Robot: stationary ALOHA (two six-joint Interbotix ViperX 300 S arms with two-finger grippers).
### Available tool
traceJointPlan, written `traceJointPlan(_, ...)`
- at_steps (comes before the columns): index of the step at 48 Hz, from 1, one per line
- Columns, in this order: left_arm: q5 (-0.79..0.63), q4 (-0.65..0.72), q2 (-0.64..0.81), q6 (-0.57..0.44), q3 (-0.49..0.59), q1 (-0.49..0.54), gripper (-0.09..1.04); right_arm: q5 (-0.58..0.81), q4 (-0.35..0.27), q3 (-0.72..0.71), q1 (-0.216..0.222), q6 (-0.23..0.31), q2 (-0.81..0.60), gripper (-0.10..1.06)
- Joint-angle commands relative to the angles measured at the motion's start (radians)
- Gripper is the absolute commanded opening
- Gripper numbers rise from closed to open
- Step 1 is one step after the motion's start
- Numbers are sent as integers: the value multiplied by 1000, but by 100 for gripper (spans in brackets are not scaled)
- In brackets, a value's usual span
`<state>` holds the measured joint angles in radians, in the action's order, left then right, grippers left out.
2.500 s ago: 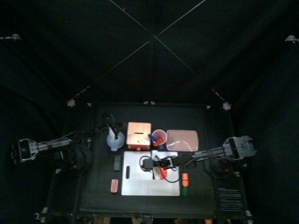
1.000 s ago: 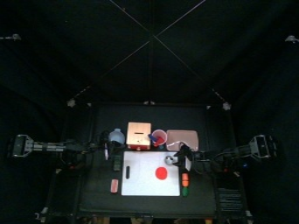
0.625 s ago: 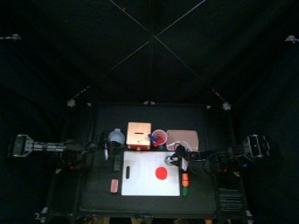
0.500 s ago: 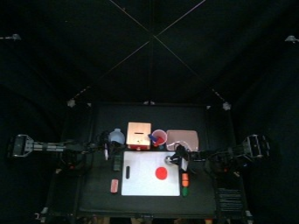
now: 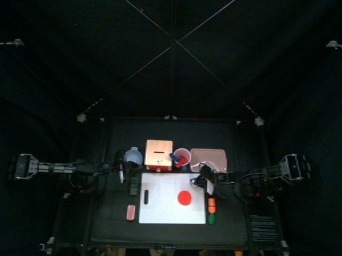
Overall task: Get the cutter from the drawer then cut the dough then place the extra dough in the bowl
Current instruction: Cut the dough
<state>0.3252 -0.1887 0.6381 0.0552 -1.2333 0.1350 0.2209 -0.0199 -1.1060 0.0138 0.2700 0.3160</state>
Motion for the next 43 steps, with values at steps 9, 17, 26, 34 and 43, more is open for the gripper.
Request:
traceJointPlan(9, 9, 0, 0, 0, 8, -3, 38, -11, 18, 124, -103, 2, 5, 61)
traceJointPlan(17, 9, 0, 0, 0, 2, -3, 38, -11, 5, 147, -150, 11, -28, 61)
traceJointPlan(26, 9, 0, 0, 0, 0, -3, 38, -11, -14, 173, -187, 11, -81, 61)
traceJointPlan(34, 9, 0, 0, 0, -2, -3, 38, -11, -20, 196, -206, 11, -126, 61)
traceJointPlan(43, 9, 0, 2, -2, -3, -3, 38, -11, -20, 204, -210, 11, -147, 61)
